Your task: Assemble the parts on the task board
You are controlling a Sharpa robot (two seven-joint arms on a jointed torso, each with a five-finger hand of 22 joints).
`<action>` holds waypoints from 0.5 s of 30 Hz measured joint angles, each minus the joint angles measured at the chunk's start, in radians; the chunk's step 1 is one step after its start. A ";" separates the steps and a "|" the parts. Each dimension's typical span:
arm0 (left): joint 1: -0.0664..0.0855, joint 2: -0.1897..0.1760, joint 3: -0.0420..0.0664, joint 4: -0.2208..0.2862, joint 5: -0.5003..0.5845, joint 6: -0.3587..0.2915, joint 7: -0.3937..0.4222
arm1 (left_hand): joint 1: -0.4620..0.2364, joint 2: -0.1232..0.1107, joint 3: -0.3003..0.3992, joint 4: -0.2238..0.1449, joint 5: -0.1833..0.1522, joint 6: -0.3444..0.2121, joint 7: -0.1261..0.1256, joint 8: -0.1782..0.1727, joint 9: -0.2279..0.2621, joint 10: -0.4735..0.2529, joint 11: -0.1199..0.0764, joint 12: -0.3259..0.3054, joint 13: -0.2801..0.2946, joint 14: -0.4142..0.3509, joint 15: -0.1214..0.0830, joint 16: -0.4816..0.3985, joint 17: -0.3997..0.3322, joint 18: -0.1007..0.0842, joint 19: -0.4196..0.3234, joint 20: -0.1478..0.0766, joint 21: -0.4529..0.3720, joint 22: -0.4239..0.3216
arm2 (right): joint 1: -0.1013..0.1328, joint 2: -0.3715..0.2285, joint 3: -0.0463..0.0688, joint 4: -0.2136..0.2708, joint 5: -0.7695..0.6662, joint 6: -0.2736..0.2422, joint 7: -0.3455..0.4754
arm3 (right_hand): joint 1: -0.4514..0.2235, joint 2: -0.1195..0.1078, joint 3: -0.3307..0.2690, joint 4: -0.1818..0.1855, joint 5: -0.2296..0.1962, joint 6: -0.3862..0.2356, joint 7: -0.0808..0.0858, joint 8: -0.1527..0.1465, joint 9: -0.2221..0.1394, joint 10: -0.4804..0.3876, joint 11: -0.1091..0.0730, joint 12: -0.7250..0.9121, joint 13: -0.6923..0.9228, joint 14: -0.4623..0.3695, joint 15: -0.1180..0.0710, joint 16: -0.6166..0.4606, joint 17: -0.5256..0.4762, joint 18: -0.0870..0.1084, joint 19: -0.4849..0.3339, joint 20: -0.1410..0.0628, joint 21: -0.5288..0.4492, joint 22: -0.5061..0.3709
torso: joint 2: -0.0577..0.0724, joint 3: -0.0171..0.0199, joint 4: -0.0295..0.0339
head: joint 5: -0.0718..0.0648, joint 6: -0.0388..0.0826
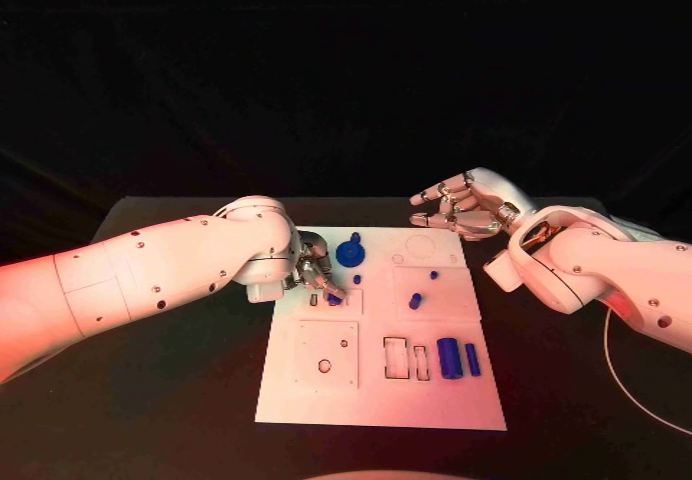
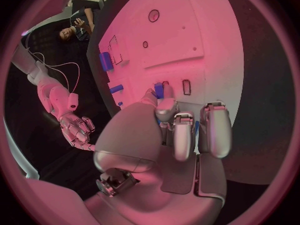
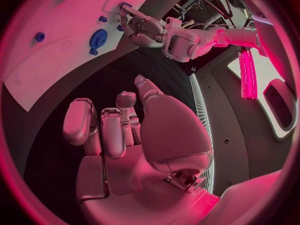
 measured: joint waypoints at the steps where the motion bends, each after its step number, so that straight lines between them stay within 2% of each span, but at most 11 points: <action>1: 0.000 -0.006 0.000 0.006 0.003 -0.008 0.000 | -0.021 -0.031 0.067 -0.011 0.000 0.002 0.001 0.000 0.005 0.003 0.003 0.000 0.012 0.000 0.005 0.000 0.000 0.000 0.000 0.000 0.000 0.000 | 0.000 0.000 0.000 -0.001 0.000 0.000 0.000 | 0.000 0.000 0.000 0.000 0.000 0.000 0.000 0.000 0.000 0.000 0.000 0.000 -0.001 0.000 0.000 0.000 0.000 0.000 0.000 0.000 0.000 0.000 | 0.000 0.0000 0.0000 | 0.000 0.000; 4: 0.000 -0.022 0.000 0.023 0.011 -0.042 0.001 | -0.077 -0.088 0.194 -0.022 0.000 0.002 0.001 0.000 0.032 0.012 0.005 0.011 0.015 0.000 0.006 0.000 0.000 0.000 0.000 0.000 0.000 0.000 | 0.000 0.001 0.000 -0.003 0.001 0.001 0.000 | 0.000 0.000 0.000 0.000 0.000 0.000 0.000 0.000 0.000 0.000 0.000 0.000 -0.001 0.000 0.000 0.000 0.000 0.000 0.000 0.000 0.000 0.000 | 0.000 -0.0001 0.0006 | 0.001 0.000; 6: -0.001 -0.030 0.000 0.033 0.015 -0.071 0.002 | -0.102 -0.112 0.254 -0.035 0.000 0.009 -0.002 0.003 0.043 0.020 0.004 0.018 0.022 0.000 0.006 0.000 0.000 0.000 0.000 0.000 0.004 0.000 | -0.001 0.003 0.000 -0.005 0.002 0.001 0.001 | 0.000 0.000 0.000 0.000 0.000 0.000 0.000 0.000 0.000 0.000 0.000 0.000 -0.001 0.000 0.000 0.000 0.000 0.000 0.000 0.000 0.000 0.000 | 0.000 -0.0001 0.0010 | 0.002 0.000; 8: -0.002 -0.036 0.000 0.041 0.017 -0.096 0.002 | -0.116 -0.117 0.275 -0.035 0.000 0.009 -0.002 0.006 0.050 0.023 0.004 0.026 0.030 0.000 0.006 0.000 0.000 0.000 0.000 0.000 0.004 0.000 | -0.001 0.004 -0.001 -0.005 0.002 0.002 0.001 | 0.000 0.000 0.000 0.000 0.000 0.000 0.000 0.000 0.000 0.000 0.000 0.000 -0.001 0.000 0.000 0.000 0.000 0.002 0.000 0.000 0.000 0.000 | 0.000 0.0000 0.0012 | 0.005 0.000; 10: -0.006 -0.042 0.001 0.050 0.017 -0.124 0.003 | -0.125 -0.117 0.290 -0.039 -0.001 0.009 -0.002 0.006 0.054 0.025 0.003 0.029 0.035 0.000 0.006 0.000 0.000 0.000 0.000 0.000 0.008 0.000 | -0.001 0.004 -0.001 -0.006 0.003 0.002 0.001 | 0.000 0.000 0.000 0.000 0.000 0.000 0.000 0.000 0.000 0.000 0.000 0.000 -0.002 0.000 0.000 0.000 -0.001 0.016 0.000 0.000 0.000 -0.002 | 0.000 0.0001 0.0012 | 0.006 0.001; 15: -0.018 -0.049 0.000 0.063 0.002 -0.173 0.005 | -0.142 -0.127 0.324 -0.051 -0.001 0.012 -0.002 0.011 0.065 0.030 0.005 0.033 0.041 0.000 0.006 0.000 0.000 0.000 0.000 0.000 0.008 0.000 | -0.002 0.003 -0.001 -0.006 0.005 0.003 0.002 | 0.000 0.000 -0.003 0.003 0.000 0.000 0.000 0.000 0.000 0.000 0.000 0.000 -0.002 0.000 0.000 0.000 -0.001 0.016 0.000 0.000 0.000 -0.002 | 0.000 0.0000 0.0016 | 0.009 0.001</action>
